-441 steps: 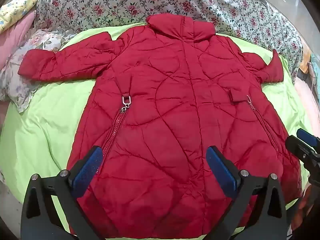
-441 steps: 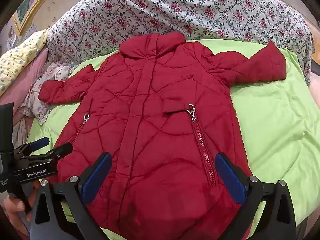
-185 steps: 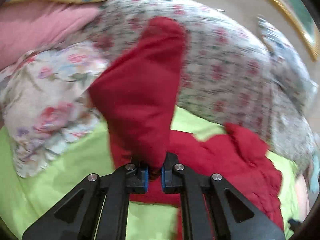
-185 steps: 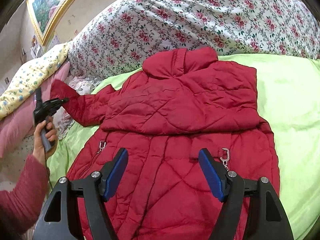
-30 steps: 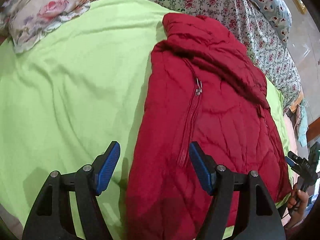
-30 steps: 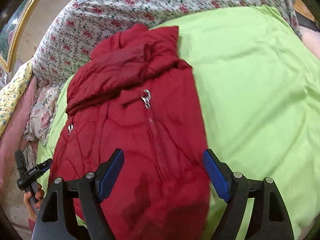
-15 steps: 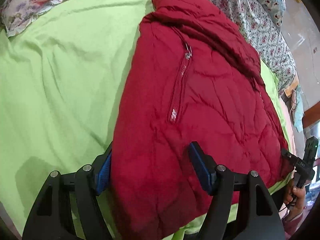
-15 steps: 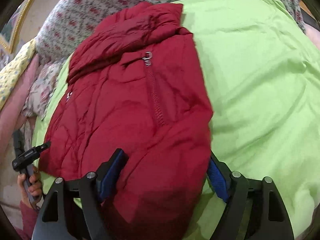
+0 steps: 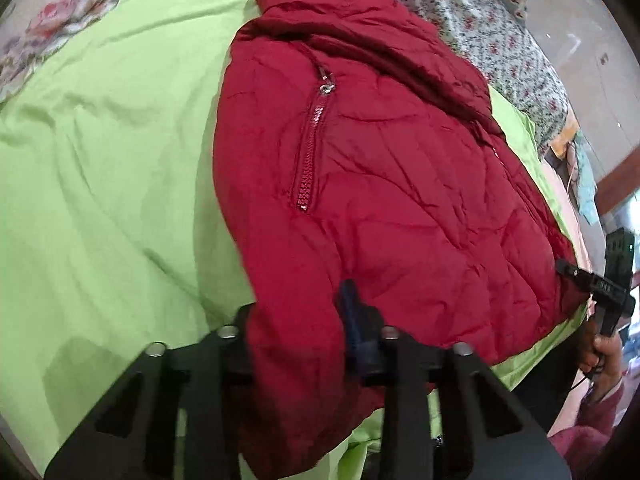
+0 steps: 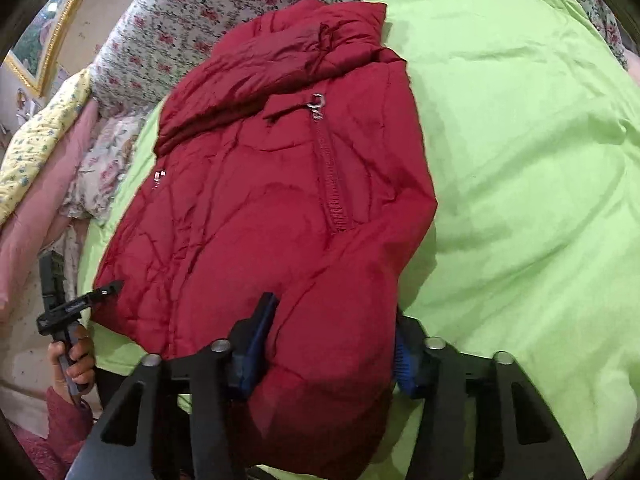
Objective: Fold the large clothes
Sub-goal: 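Grasp the coat hem with the left tool while the right tool grasps it too, then lift the hem with both tools and fold it toward the collar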
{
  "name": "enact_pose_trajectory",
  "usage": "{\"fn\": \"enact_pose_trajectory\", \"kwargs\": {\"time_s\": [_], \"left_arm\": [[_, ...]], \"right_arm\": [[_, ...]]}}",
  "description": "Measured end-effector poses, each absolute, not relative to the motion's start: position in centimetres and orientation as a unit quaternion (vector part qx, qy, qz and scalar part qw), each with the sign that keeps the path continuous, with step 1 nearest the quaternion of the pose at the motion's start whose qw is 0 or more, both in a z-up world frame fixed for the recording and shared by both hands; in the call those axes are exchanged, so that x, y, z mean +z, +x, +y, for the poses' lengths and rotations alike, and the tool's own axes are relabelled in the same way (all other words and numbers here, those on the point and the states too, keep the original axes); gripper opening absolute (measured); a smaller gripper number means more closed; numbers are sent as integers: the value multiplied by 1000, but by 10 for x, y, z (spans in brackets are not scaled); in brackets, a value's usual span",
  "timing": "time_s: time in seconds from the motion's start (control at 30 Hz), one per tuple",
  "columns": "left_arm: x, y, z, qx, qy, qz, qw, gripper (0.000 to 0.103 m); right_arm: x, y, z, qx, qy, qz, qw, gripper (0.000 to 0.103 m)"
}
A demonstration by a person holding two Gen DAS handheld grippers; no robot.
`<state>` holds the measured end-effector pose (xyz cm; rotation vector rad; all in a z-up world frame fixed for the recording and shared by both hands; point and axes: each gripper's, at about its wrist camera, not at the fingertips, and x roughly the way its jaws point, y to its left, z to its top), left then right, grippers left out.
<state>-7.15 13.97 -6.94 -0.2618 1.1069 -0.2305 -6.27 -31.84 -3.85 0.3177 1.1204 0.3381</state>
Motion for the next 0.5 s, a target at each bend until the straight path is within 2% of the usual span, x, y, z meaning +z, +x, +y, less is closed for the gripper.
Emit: {"fn": "enact_pose_trajectory", "kwargs": {"time_s": [0.03, 0.2, 0.5], "left_arm": [[-67, -73, 139, -109, -123, 520, 838, 21], [-56, -80, 140, -108, -128, 506, 846, 17], [-9, -103, 143, -129, -124, 463, 868, 14]], "right_arm": [[-36, -64, -318, 163, 153, 522, 823, 37], [-26, -71, -319, 174, 163, 506, 829, 28], [4, -89, -327, 238, 203, 463, 829, 24]]}}
